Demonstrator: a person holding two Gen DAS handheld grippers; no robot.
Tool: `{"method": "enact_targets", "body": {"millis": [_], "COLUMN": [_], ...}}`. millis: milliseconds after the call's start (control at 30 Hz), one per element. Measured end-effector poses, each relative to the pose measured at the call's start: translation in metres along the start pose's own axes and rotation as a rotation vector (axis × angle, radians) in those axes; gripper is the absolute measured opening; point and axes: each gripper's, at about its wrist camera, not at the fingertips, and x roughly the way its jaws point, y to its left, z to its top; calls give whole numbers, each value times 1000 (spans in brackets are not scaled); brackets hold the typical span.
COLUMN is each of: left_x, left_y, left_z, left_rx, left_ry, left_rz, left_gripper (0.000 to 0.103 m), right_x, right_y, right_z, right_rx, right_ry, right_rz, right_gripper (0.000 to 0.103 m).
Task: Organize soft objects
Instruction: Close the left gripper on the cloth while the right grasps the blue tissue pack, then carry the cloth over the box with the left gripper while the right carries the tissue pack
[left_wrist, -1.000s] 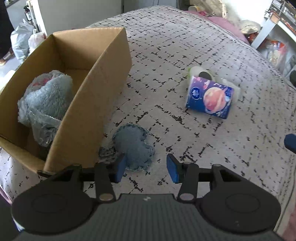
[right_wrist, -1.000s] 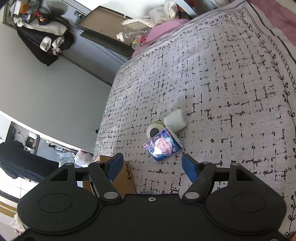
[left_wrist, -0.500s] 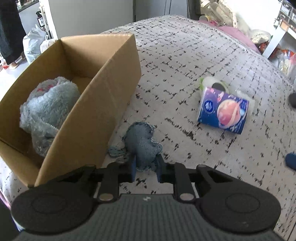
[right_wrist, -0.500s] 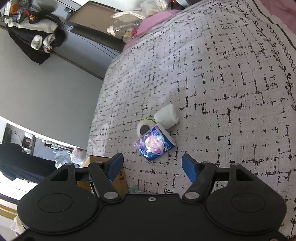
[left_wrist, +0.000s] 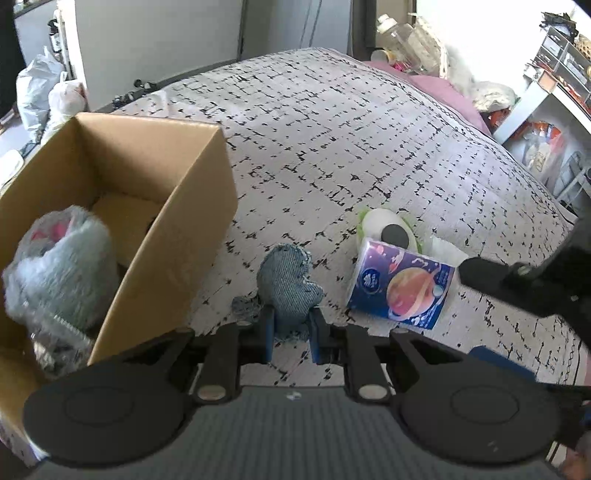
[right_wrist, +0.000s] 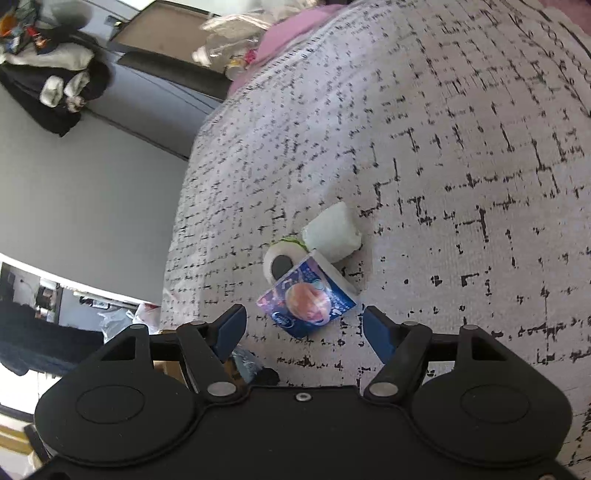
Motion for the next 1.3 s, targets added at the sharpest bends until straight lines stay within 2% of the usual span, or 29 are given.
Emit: {"method": "enact_targets", "body": {"millis": [267, 533, 600, 667, 700, 733, 1100, 1300], "left_x": [9, 17, 16, 15, 14, 13, 2, -22], "left_y": [4, 4, 4, 3, 3, 3, 12, 24], "left_z": [16, 28, 30, 32, 33, 34, 24, 23], "left_rx": [16, 48, 54, 65, 71, 75, 63, 40], "left_ry": [26, 61, 67, 67, 66, 65, 47, 33], "left_rz": [-28, -61, -67, -75, -80, -84, -126, -155], "left_gripper": [18, 18, 18, 18, 18, 18, 18, 18], "right_x": [30, 48, 51, 53, 54, 54, 32, 14], "right_y": [-2, -22, -25, -27, -26, -26, -4, 8], "right_z": [5, 8, 8, 9, 9, 9, 11, 9], "right_rx": [90, 286, 311, 322, 318, 308, 144, 87], "right_ry": [50, 84, 71, 62, 60, 63, -12, -60], "right_rz": [26, 69, 60, 55, 49, 40, -1, -18], "right_gripper": [72, 75, 74, 67, 62, 53, 51, 51]}}
